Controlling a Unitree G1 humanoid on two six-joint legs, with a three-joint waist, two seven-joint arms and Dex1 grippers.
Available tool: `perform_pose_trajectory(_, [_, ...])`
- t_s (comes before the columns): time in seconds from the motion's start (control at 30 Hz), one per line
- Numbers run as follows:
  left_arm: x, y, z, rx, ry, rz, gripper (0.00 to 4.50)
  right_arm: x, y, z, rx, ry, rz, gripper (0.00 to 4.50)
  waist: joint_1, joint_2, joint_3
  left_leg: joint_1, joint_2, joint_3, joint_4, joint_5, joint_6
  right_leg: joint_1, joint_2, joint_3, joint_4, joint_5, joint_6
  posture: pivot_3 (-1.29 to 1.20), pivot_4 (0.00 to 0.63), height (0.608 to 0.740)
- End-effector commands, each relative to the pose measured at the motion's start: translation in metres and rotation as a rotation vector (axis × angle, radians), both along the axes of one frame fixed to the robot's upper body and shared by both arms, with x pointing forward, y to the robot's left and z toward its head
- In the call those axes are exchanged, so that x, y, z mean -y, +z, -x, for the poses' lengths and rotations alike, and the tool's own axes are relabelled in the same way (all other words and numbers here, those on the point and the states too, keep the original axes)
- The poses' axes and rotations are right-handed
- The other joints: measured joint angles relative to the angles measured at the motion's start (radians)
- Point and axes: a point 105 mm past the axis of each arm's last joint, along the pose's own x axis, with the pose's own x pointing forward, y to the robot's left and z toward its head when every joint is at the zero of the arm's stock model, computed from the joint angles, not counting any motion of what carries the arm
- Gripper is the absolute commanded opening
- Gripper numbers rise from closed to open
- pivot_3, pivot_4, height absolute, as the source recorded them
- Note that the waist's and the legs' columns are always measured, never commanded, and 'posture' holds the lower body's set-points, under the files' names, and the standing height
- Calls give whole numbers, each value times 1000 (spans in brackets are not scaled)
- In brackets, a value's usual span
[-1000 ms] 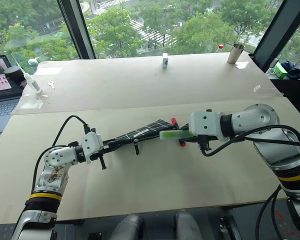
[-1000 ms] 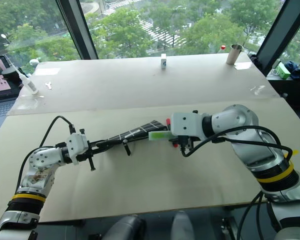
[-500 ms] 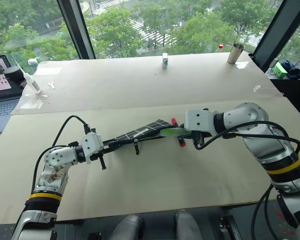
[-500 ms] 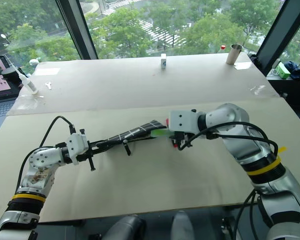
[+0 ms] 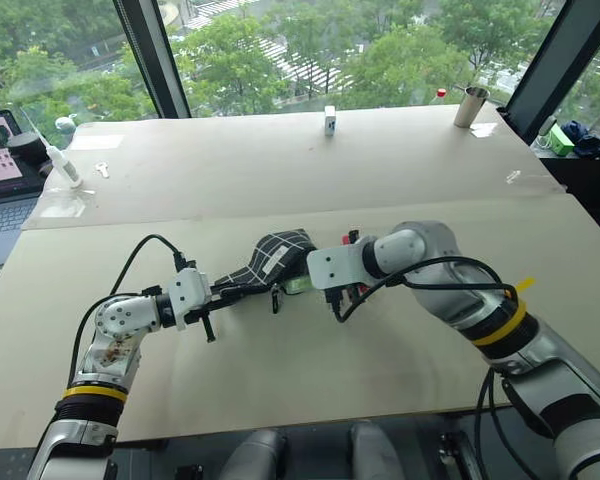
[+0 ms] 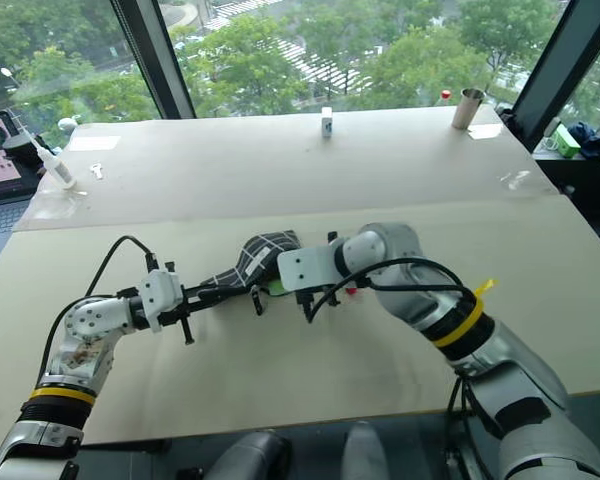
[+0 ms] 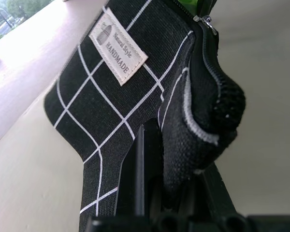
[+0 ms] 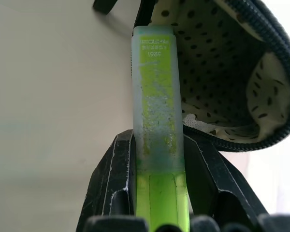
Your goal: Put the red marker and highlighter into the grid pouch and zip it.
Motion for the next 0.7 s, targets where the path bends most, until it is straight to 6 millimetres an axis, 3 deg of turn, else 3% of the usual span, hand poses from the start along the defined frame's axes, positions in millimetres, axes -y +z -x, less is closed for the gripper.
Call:
perform_pose_trajectory(0.03, [6, 8, 0, 44, -26, 8, 0, 0, 24, -8, 85, -7, -23, 1012, 0, 0, 0, 0, 0, 0, 0, 0, 0, 0, 0, 0, 0, 0, 0, 0, 150, 739])
perform_pose_trajectory(0.2, [5, 8, -1, 45, -22, 9, 0, 31, 35, -8, 24, -71, -39, 1012, 2, 0, 0, 0, -1, 0, 0, 0, 0, 0, 0, 0, 0, 0, 0, 0, 150, 739])
perform_pose_trajectory(0.33, [4, 8, -1, 42, -21, 9, 0, 43, 36, -5, -36, -105, -73, 1012, -2, 0, 0, 0, 0, 0, 0, 0, 0, 0, 0, 0, 0, 0, 0, 0, 150, 739])
perform_pose_trajectory(0.47, [2, 8, -2, 41, -17, 5, 0, 34, 27, 10, -167, -126, -169, 1012, -4, 0, 0, 0, 1, 0, 0, -1, -1, 0, 1, 0, 0, 0, 0, 0, 150, 739])
perform_pose_trajectory(0.6, [0, 8, -2, 43, -12, 6, 0, 14, 16, 46, -357, -90, -271, 1012, -3, 0, 0, 0, 2, 0, 0, -1, -1, 0, 1, 0, 0, 0, -1, 0, 150, 739])
perform_pose_trajectory(0.7, [0, 6, 0, 36, -14, 4, 0, 17, 23, 43, -370, -142, -314, 1012, 1, 0, 0, -1, 1, 0, 1, -1, -1, 0, 1, 0, 0, 0, -1, 0, 150, 739])
